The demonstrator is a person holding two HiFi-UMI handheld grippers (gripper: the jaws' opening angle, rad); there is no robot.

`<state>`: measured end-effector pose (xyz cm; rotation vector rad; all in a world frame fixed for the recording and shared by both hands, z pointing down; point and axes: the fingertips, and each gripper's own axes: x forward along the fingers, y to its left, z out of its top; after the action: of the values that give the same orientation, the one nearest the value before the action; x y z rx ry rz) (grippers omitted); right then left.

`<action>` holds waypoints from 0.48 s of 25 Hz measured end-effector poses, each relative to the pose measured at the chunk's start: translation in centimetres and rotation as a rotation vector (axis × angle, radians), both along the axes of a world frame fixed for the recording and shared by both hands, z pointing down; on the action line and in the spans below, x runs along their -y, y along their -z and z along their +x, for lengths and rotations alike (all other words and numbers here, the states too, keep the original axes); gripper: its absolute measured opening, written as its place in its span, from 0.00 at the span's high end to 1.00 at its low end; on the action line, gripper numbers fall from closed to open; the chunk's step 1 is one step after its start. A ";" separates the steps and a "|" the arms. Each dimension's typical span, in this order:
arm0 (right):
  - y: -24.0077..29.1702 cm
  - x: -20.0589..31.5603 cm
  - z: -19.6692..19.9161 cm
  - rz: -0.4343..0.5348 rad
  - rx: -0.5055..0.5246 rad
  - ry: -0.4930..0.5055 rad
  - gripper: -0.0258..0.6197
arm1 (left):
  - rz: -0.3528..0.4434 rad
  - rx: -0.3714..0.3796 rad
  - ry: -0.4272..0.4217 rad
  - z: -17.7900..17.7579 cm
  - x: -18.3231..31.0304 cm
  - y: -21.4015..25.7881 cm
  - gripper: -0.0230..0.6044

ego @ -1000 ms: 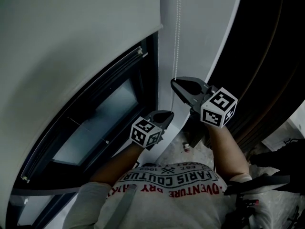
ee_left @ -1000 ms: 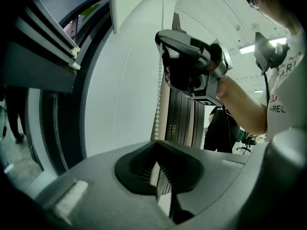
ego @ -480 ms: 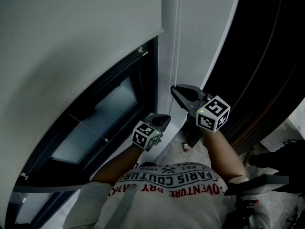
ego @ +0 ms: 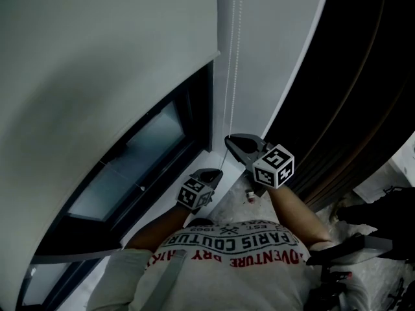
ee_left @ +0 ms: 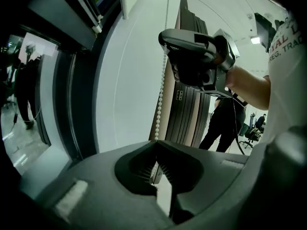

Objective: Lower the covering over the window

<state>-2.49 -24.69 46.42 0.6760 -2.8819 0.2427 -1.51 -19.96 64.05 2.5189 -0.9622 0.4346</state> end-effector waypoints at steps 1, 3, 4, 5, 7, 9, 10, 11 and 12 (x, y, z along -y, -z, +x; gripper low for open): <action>-0.6 -0.2 -0.1 -0.006 -0.005 0.001 0.96 | -0.009 0.001 -0.005 0.0 -0.4 -0.5 0.95; -1.6 -0.5 -0.2 -0.026 -0.004 0.001 0.96 | -0.016 0.013 -0.013 0.1 -1.0 -1.6 0.95; -1.9 -0.6 -0.3 -0.035 -0.001 0.000 0.96 | -0.017 0.016 -0.011 0.0 -1.2 -2.0 0.95; -2.3 -0.7 -0.3 -0.040 -0.001 0.000 0.96 | -0.017 0.011 -0.006 0.0 -1.2 -2.1 0.94; -3.2 -1.1 -0.4 -0.045 -0.022 0.007 0.96 | -0.023 -0.010 0.008 -0.1 -1.3 -1.7 0.94; -4.8 -1.7 -0.4 -0.058 -0.058 0.015 0.96 | -0.022 -0.034 0.008 -0.1 -1.7 -0.8 0.91; -5.6 -1.9 -0.3 -0.068 -0.076 0.017 0.96 | -0.011 -0.051 0.003 0.1 -1.9 -0.1 0.89; -6.5 -2.1 -0.2 -0.079 -0.089 0.017 0.96 | 0.007 -0.072 -0.003 0.2 -2.1 0.7 0.87; -7.1 -2.2 -0.1 -0.089 -0.097 0.013 0.96 | 0.029 -0.093 -0.007 0.3 -2.1 1.7 0.86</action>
<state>-2.56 -22.51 53.54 0.6347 -2.7646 0.3248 -1.20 -17.86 62.37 2.5447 -0.9309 0.3041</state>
